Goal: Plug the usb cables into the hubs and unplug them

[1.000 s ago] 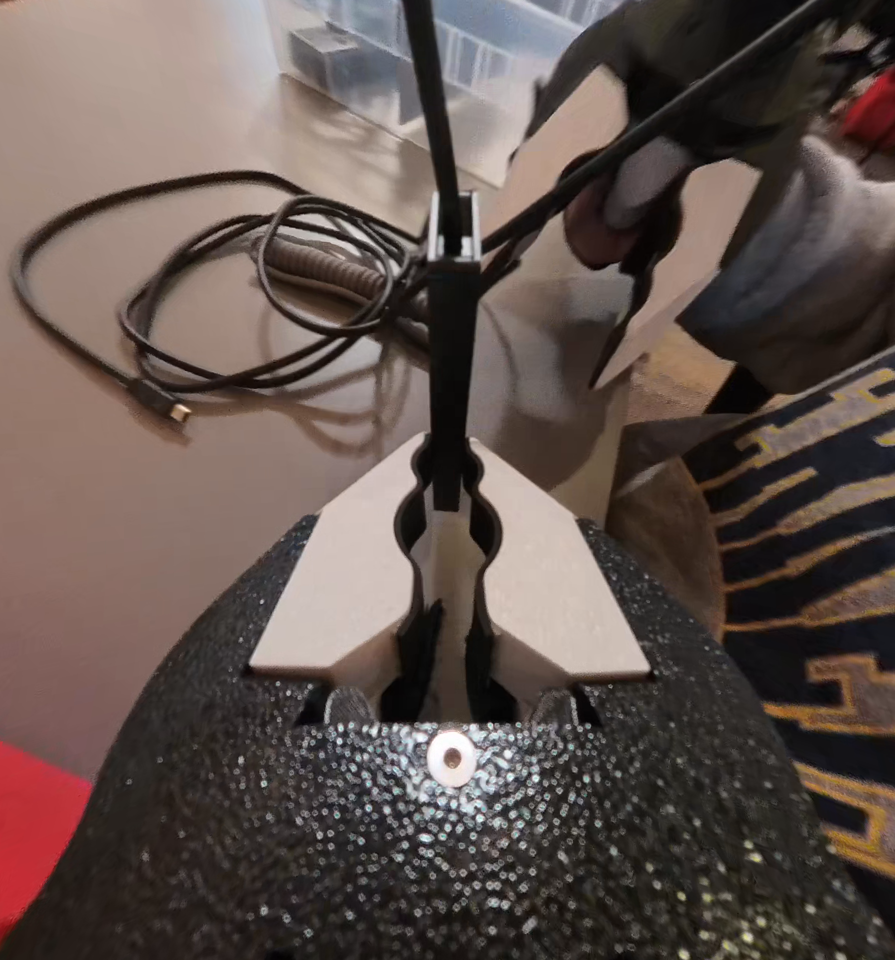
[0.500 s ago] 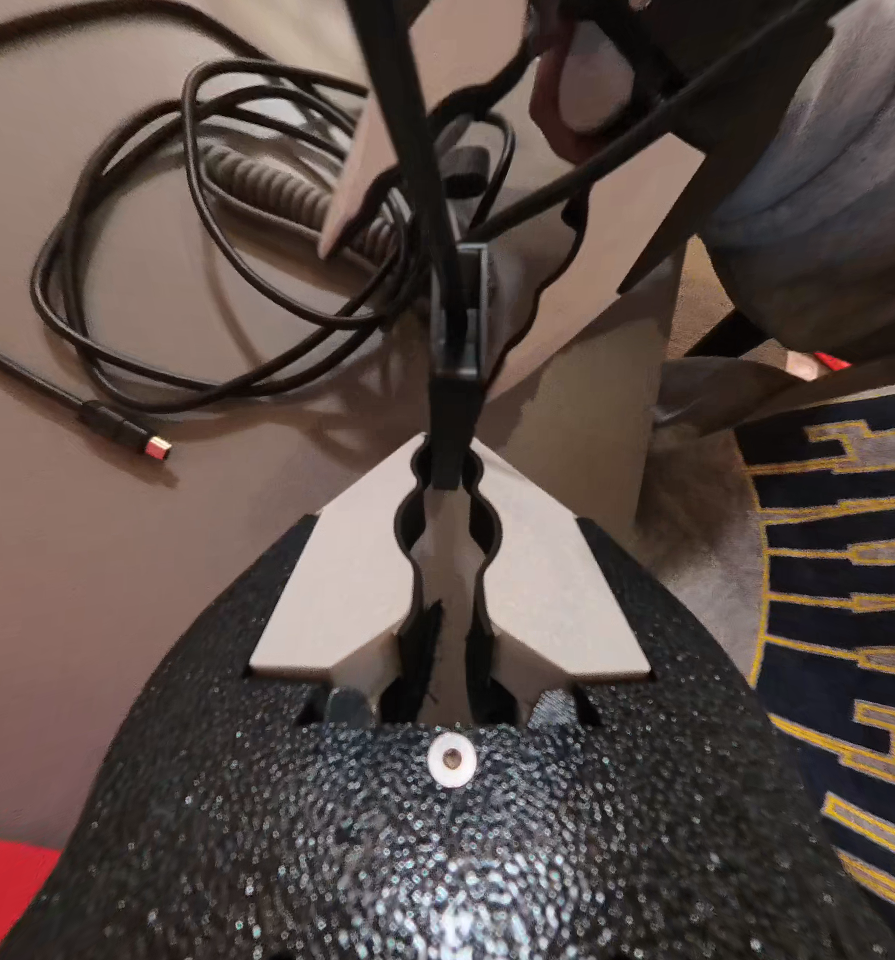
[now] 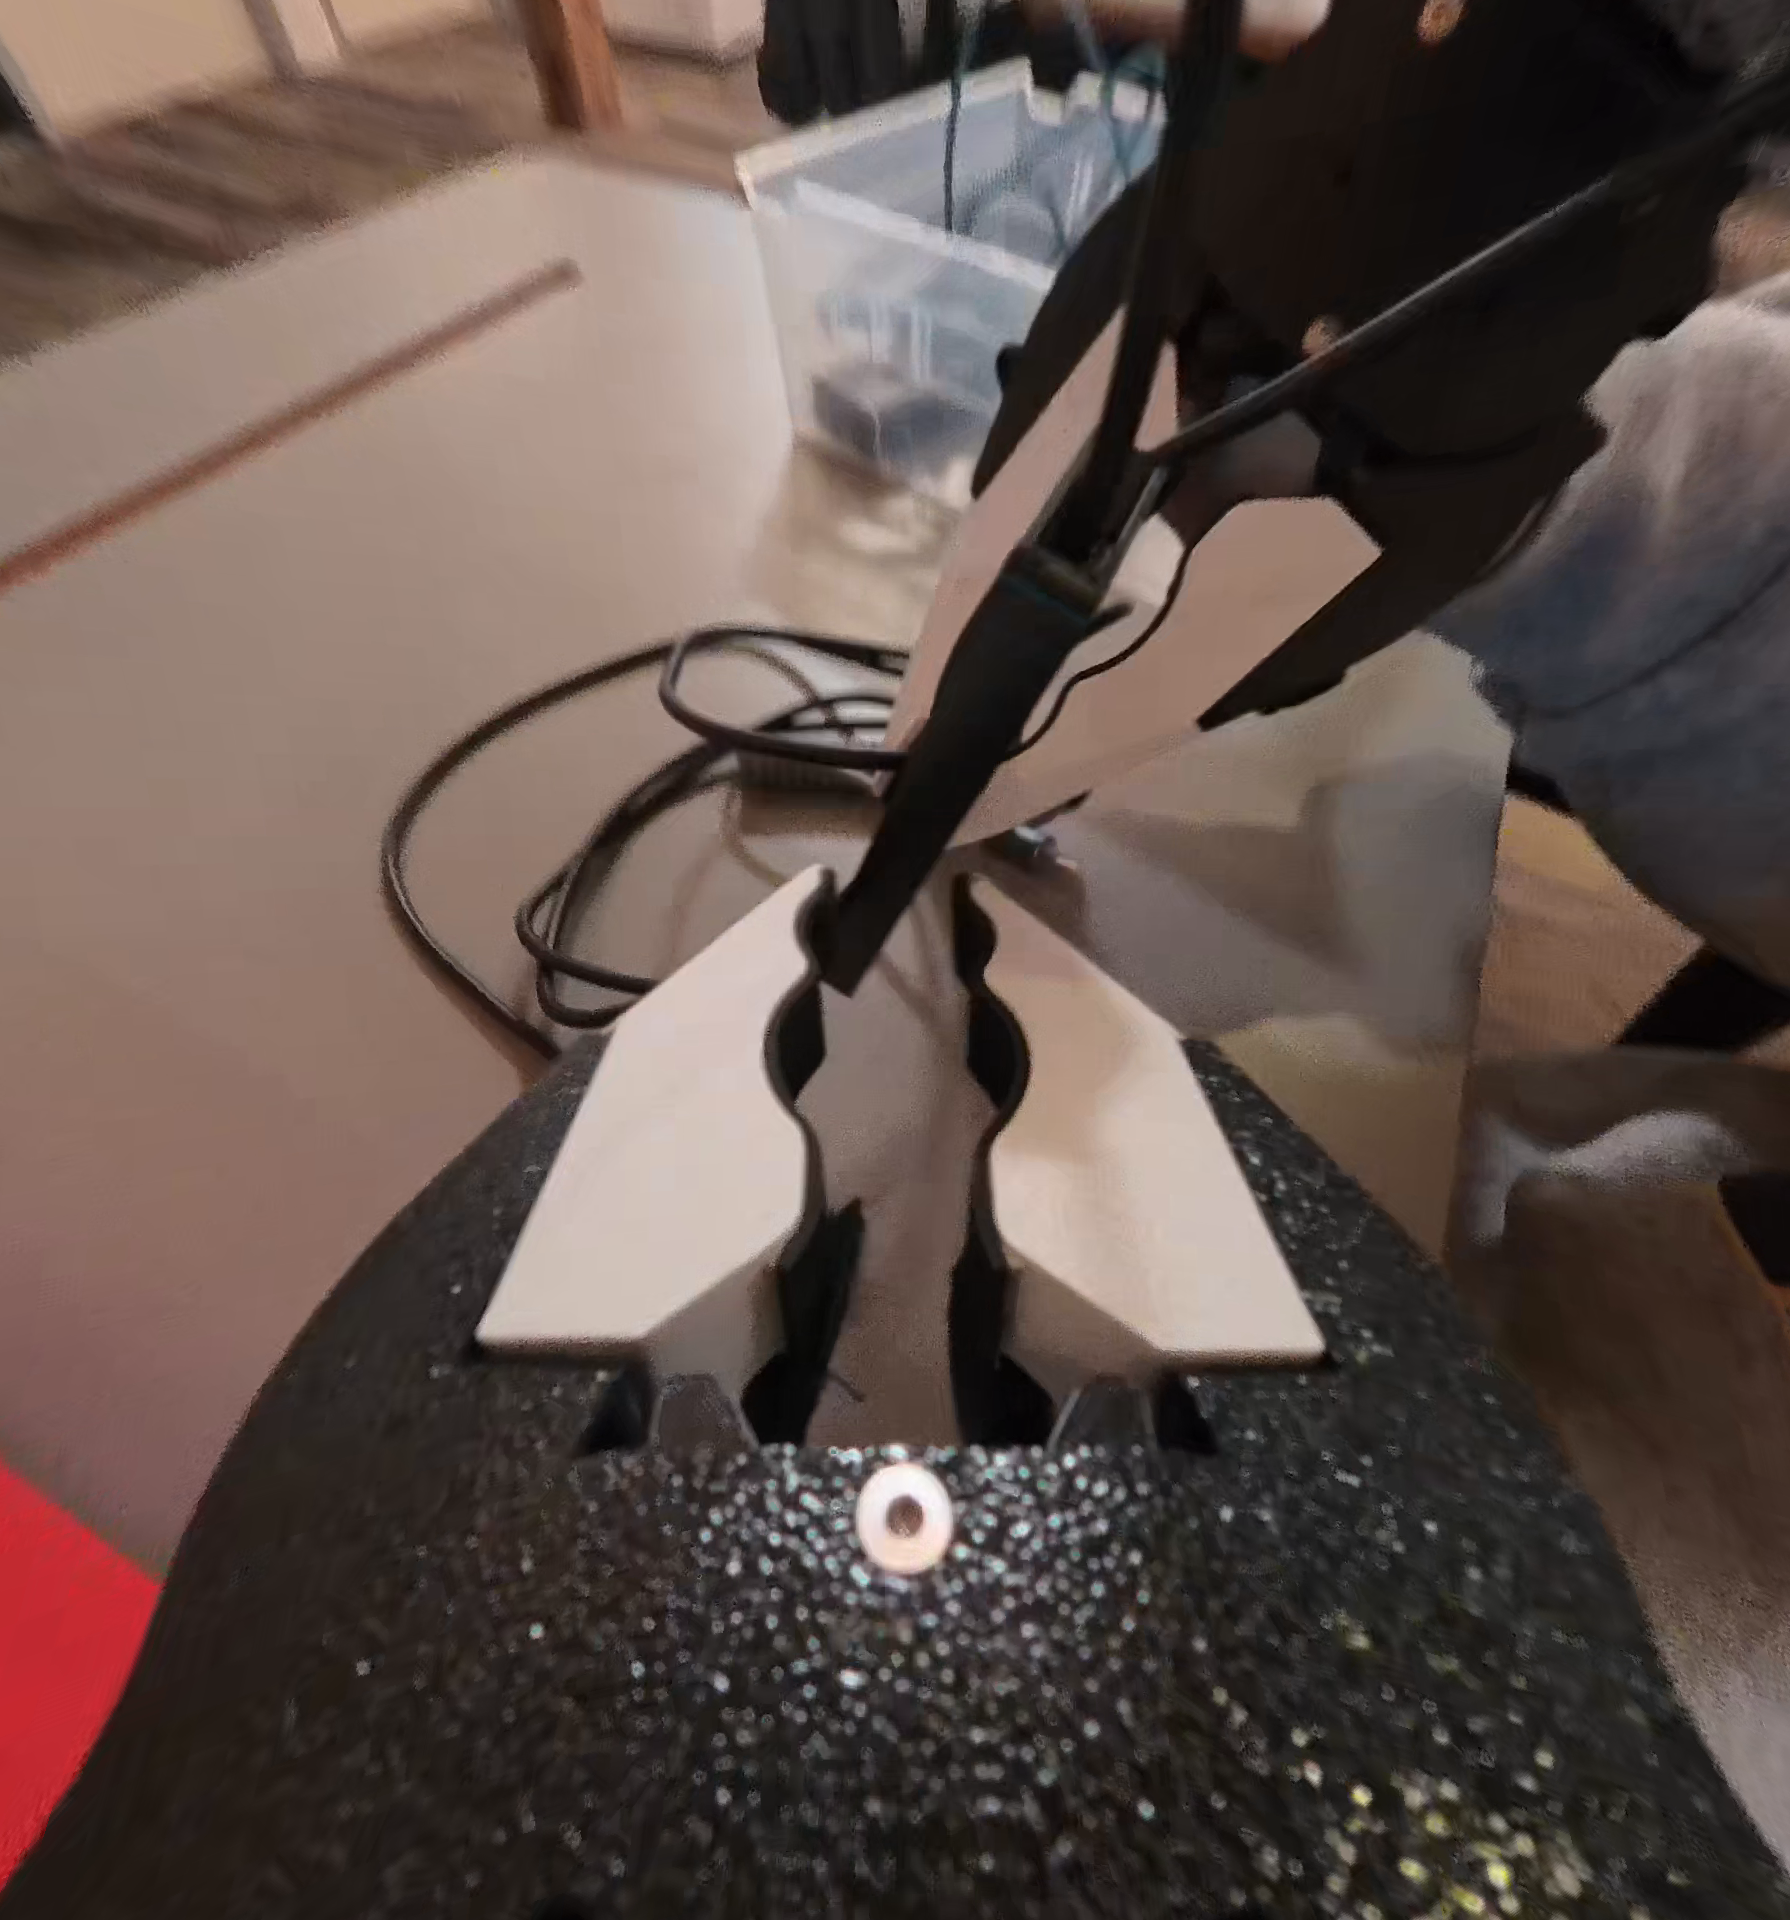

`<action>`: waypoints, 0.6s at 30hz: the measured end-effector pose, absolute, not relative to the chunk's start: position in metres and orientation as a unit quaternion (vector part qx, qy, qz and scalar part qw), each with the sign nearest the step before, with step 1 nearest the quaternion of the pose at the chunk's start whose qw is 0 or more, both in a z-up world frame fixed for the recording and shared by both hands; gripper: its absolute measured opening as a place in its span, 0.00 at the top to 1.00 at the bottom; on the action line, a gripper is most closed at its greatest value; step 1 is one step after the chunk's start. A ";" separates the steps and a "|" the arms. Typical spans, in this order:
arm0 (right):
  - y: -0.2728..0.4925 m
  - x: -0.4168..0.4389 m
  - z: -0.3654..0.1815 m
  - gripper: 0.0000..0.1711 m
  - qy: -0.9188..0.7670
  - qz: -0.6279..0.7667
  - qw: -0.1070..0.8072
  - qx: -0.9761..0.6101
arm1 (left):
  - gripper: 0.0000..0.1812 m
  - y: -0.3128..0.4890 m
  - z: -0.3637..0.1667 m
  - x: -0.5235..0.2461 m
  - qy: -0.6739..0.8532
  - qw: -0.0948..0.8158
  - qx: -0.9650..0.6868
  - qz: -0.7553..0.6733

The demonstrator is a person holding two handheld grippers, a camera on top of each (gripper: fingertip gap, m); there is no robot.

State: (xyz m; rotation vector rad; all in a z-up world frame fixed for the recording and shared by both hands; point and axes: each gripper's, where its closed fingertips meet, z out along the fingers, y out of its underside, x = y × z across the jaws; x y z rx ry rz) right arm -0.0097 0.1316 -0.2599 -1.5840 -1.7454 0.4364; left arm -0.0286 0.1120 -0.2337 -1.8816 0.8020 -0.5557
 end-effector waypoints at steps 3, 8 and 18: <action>0.149 -0.004 -0.236 0.93 -0.667 0.143 0.395 -0.615 | 0.80 0.116 -0.208 -0.039 0.280 0.568 -0.738 -0.232; 0.176 0.006 -0.162 0.94 -0.644 0.124 0.447 -0.609 | 0.80 0.115 -0.185 -0.056 0.238 0.692 -0.655 -0.185; 0.206 0.038 0.016 0.94 -0.630 0.004 0.517 -0.579 | 0.80 0.107 -0.212 -0.039 0.325 0.723 -0.605 -0.070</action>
